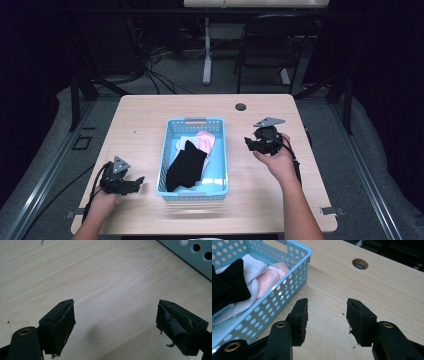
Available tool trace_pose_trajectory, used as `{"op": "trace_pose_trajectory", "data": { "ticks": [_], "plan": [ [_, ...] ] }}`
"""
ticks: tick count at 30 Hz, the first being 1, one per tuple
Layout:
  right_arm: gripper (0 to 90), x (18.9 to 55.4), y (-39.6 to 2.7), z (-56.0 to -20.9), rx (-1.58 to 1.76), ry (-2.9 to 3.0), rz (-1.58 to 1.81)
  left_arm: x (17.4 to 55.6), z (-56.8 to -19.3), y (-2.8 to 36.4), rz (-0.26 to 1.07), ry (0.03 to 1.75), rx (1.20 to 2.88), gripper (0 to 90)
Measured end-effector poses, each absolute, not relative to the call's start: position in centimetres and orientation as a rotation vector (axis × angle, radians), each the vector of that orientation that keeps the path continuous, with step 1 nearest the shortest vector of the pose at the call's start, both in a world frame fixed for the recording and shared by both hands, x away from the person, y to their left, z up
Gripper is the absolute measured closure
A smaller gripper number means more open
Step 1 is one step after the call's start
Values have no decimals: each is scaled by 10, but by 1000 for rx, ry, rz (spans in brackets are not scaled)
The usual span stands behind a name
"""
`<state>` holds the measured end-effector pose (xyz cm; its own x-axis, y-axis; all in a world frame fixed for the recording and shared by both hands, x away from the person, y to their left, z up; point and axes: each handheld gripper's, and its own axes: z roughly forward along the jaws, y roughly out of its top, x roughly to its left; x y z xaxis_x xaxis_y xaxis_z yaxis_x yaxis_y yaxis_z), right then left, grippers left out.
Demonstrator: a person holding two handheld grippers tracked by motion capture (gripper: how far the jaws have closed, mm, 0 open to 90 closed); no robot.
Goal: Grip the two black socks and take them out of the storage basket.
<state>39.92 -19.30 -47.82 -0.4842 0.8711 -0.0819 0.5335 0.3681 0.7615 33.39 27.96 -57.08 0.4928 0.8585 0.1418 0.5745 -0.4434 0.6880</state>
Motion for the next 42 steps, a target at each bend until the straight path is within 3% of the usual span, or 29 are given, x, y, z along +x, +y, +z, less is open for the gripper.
{"op": "trace_pose_trajectory", "data": {
  "ticks": [17, 31, 42],
  "plan": [
    [593, 390, -188, -460, 1186, 2186, 985, 333, -570, 280, 664, 1185, 2161, 155],
    [602, 379, -131, -453, 992, 2366, 1026, 332, -570, 280, 666, 1187, 2168, 155],
    [648, 403, -102, -453, 912, 2528, 1008, 331, -571, 281, 670, 1184, 2177, 155]
  ]
}}
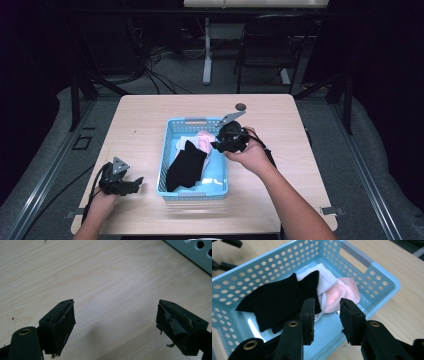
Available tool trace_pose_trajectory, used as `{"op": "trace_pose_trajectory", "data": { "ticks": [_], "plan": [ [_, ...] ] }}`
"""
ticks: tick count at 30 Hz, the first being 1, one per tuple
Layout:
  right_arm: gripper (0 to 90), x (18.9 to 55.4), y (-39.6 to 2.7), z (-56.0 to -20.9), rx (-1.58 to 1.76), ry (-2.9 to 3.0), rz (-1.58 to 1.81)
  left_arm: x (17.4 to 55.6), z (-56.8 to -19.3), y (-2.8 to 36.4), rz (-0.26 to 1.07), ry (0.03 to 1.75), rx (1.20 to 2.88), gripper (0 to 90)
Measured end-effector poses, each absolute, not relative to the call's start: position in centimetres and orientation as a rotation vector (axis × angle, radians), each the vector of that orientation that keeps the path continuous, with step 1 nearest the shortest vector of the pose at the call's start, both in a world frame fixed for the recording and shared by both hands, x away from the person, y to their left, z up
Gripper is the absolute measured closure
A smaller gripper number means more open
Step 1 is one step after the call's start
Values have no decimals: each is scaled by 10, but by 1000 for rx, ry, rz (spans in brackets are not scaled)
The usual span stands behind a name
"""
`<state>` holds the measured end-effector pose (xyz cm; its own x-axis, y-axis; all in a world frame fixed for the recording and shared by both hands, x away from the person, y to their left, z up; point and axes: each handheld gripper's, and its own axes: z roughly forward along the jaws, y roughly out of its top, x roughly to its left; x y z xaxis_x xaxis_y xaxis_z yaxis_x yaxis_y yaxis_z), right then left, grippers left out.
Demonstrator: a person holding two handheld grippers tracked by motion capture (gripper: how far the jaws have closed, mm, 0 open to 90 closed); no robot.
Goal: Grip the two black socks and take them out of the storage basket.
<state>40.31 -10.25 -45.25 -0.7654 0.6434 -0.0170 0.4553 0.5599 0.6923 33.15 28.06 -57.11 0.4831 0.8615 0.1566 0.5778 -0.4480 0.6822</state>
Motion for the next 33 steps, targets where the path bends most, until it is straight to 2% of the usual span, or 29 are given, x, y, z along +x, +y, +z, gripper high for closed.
{"op": "trace_pose_trajectory", "data": {
  "ticks": [7, 14, 21, 33],
  "plan": [
    [667, 416, -76, -451, 791, 2653, 991, 331, -571, 280, 668, 1184, 2175, 155],
    [645, 429, -43, -470, 723, 2722, 939, 331, -571, 280, 667, 1182, 2176, 155],
    [636, 440, -31, -491, 755, 2779, 893, 331, -571, 281, 665, 1181, 2176, 155],
    [619, 444, -22, -504, 774, 2823, 869, 332, -571, 280, 664, 1180, 2175, 155]
  ]
}}
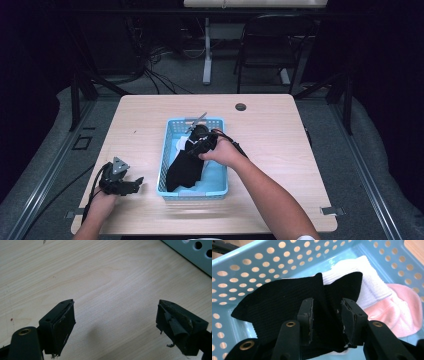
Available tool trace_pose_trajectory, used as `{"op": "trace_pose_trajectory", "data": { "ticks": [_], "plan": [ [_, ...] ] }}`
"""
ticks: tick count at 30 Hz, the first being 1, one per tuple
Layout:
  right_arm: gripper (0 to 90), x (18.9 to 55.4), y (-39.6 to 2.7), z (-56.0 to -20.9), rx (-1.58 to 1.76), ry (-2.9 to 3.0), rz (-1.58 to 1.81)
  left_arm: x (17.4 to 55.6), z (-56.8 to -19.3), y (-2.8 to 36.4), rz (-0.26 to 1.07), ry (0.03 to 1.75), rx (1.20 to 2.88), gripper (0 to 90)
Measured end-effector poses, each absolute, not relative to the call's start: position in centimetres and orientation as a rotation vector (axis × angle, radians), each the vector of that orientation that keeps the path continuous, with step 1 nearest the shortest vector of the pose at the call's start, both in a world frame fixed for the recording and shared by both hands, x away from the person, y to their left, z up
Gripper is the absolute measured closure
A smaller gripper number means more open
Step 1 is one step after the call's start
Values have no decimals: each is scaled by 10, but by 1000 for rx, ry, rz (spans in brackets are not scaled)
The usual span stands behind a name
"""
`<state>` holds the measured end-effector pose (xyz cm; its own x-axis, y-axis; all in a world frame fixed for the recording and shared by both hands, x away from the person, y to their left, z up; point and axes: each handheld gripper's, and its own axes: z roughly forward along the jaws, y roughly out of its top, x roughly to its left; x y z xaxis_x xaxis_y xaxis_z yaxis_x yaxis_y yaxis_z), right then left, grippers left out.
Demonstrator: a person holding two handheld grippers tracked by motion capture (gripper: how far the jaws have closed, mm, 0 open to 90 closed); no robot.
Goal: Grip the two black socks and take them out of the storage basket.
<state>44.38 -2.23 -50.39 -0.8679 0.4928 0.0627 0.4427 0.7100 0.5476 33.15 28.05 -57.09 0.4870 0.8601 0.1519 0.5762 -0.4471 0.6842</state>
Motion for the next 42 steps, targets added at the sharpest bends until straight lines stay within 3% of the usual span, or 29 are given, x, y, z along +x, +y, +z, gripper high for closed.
{"op": "trace_pose_trajectory", "data": {
  "ticks": [4, 6, 8, 11, 23, 42],
  "plan": [
    [643, 445, -22, -506, 783, 2840, 858, 331, -571, 280, 664, 1183, 2169, 156],
    [691, 445, -21, -508, 786, 2853, 843, 331, -571, 280, 664, 1183, 2170, 156],
    [799, 444, -21, -508, 776, 2867, 817, 331, -571, 280, 664, 1183, 2170, 155],
    [856, 442, -22, -506, 759, 2874, 810, 332, -571, 280, 664, 1180, 2173, 155],
    [871, 425, -22, -487, 689, 2851, 867, 331, -571, 280, 665, 1180, 2175, 155],
    [873, 380, -48, -387, 560, 2687, 978, 331, -571, 280, 667, 1179, 2179, 156]
  ]
}}
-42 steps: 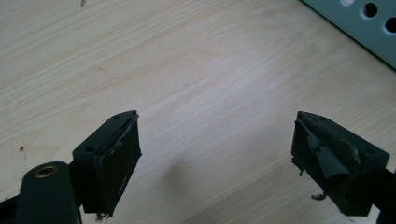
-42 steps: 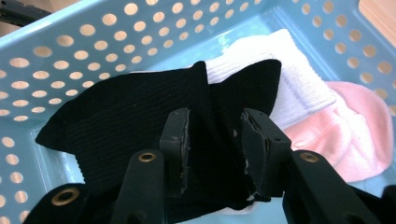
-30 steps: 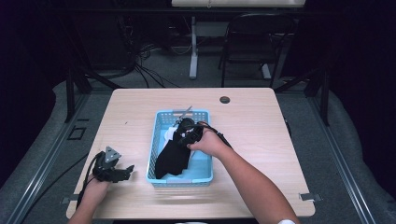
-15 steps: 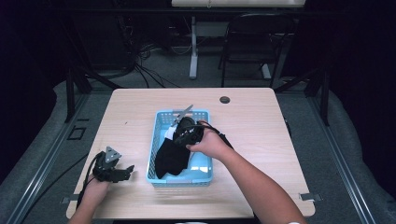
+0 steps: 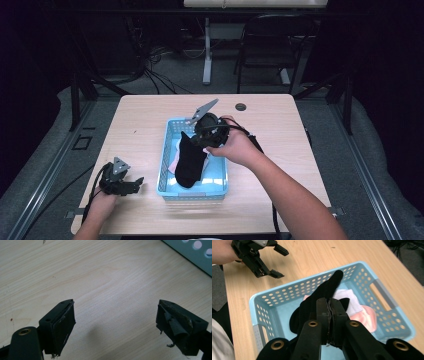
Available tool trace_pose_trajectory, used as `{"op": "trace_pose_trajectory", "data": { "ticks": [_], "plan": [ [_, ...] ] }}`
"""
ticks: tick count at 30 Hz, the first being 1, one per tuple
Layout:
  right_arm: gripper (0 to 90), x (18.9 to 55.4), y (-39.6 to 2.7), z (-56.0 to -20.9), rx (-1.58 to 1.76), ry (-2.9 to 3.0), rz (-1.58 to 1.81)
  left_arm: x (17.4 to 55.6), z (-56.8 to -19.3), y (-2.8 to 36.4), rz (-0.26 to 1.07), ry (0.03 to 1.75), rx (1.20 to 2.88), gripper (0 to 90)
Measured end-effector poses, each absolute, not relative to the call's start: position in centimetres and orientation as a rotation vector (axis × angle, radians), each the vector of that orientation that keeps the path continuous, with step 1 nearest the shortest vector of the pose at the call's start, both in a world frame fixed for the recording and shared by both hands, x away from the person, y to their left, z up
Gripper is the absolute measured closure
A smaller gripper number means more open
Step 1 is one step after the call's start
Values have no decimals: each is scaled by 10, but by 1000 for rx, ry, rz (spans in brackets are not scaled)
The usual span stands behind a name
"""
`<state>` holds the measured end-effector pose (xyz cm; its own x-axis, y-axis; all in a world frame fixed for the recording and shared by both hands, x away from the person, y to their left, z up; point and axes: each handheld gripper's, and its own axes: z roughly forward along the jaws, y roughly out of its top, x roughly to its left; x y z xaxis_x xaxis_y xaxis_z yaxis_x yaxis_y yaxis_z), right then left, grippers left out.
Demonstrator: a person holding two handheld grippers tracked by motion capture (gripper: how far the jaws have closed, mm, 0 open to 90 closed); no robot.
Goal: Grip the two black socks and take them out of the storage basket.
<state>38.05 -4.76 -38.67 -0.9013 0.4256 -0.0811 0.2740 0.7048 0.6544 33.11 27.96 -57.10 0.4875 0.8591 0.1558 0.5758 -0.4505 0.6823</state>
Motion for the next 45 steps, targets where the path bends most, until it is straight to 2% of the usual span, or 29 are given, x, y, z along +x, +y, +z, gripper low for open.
{"op": "trace_pose_trajectory", "data": {
  "ticks": [8, 25, 33, 45],
  "plan": [
    [873, 374, -73, -368, 580, 2634, 966, 331, -571, 279, 669, 1178, 2179, 156],
    [873, 353, -163, -343, 739, 2491, 906, 331, -572, 279, 669, 1182, 2187, 156],
    [873, 350, -186, -348, 807, 2454, 902, 331, -572, 279, 670, 1189, 2183, 155],
    [872, 357, -195, -396, 877, 2504, 868, 331, -573, 280, 671, 1188, 2184, 156]
  ]
}}
